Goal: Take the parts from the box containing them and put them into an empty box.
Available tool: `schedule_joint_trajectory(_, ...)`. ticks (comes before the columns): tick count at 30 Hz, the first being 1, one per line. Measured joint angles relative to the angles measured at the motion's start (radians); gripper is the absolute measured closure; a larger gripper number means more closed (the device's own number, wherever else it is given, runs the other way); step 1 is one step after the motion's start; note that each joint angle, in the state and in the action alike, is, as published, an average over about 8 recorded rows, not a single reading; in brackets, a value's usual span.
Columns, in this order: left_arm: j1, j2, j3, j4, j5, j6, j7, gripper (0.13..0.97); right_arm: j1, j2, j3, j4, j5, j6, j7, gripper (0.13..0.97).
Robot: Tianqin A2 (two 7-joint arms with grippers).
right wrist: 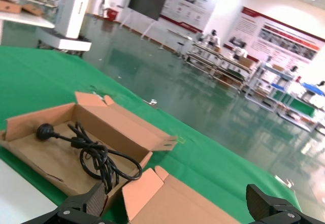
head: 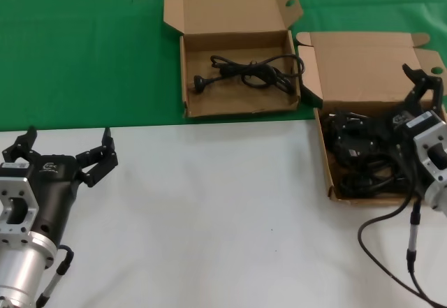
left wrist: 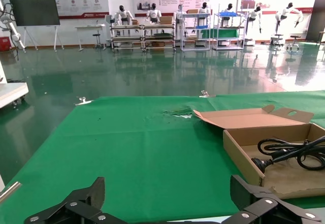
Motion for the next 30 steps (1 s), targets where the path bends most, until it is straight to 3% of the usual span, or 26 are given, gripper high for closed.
schedule_joint_trajectory(6,0.000,0.000,0.000,0.000,0.000,0.000,0.000,0.197,-0.044,-0.021,0.022,0.026,0.024,0.034,0.034,0.129)
schedule_joint_trajectory(18,0.000,0.000,0.000,0.000,0.000,0.000,0.000,0.137,-0.134,-0.062,0.065,0.080,0.072,0.102,0.102,0.129)
schedule_joint_trajectory(30,0.000,0.000,0.000,0.000,0.000,0.000,0.000,0.132,-0.216,-0.101,0.106,0.130,0.116,0.166,0.166,0.129)
